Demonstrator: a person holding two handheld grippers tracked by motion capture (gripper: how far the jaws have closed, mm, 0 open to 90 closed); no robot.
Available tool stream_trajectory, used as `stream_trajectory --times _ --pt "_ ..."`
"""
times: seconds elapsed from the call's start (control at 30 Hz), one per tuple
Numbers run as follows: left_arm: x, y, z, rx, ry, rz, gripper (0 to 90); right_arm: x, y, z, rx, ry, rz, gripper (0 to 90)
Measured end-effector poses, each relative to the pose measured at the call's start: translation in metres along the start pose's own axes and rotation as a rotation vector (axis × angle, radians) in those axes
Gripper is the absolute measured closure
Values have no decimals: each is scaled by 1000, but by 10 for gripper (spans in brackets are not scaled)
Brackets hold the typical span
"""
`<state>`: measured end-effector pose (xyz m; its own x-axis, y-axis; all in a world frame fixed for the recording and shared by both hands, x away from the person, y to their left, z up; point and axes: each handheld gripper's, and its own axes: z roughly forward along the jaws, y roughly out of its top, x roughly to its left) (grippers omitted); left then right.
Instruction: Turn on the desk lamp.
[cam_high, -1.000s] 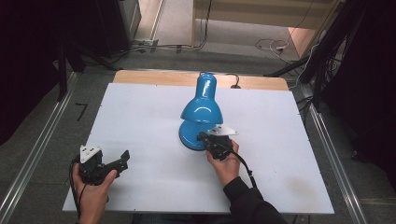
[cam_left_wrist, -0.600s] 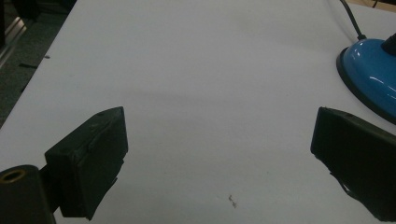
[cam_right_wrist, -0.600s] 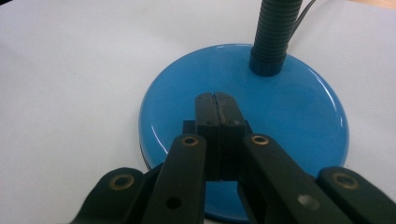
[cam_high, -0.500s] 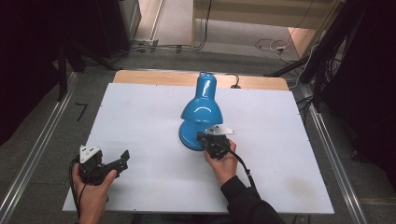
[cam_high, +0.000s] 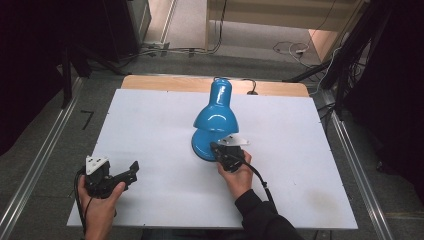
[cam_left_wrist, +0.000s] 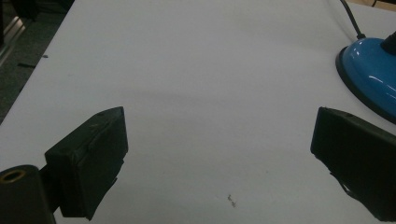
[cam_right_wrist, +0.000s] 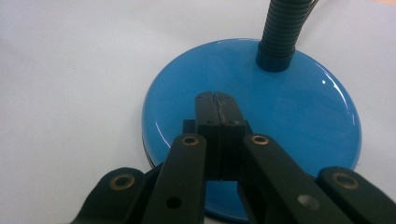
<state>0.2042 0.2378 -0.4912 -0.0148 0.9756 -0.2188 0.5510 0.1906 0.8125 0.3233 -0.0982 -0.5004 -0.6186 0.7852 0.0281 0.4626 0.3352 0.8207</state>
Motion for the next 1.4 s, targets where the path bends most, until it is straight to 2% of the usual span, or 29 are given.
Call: stream_trajectory --times 0.47,0.63,0.73,0.97,1.33,1.37,1.4 --pt "0 0 0 1 -1 1 45 -2 -3 0 -15 15 28 879" --pt "0 0 0 0 -1 1 44 -1 -4 0 -3 17 32 881" --pt "0 0 0 0 -1 1 45 -5 -7 0 -16 33 64 881" --pt "0 0 0 0 2 1 44 -5 -7 -1 -15 31 62 880" --pt "0 0 0 -1 1 0 44 -8 -6 -1 -7 45 91 874" --pt "0 0 -1 -2 1 2 45 -8 -6 -1 -5 50 96 853" --pt "0 0 -1 -2 1 2 45 -10 -6 -2 -4 81 109 816"
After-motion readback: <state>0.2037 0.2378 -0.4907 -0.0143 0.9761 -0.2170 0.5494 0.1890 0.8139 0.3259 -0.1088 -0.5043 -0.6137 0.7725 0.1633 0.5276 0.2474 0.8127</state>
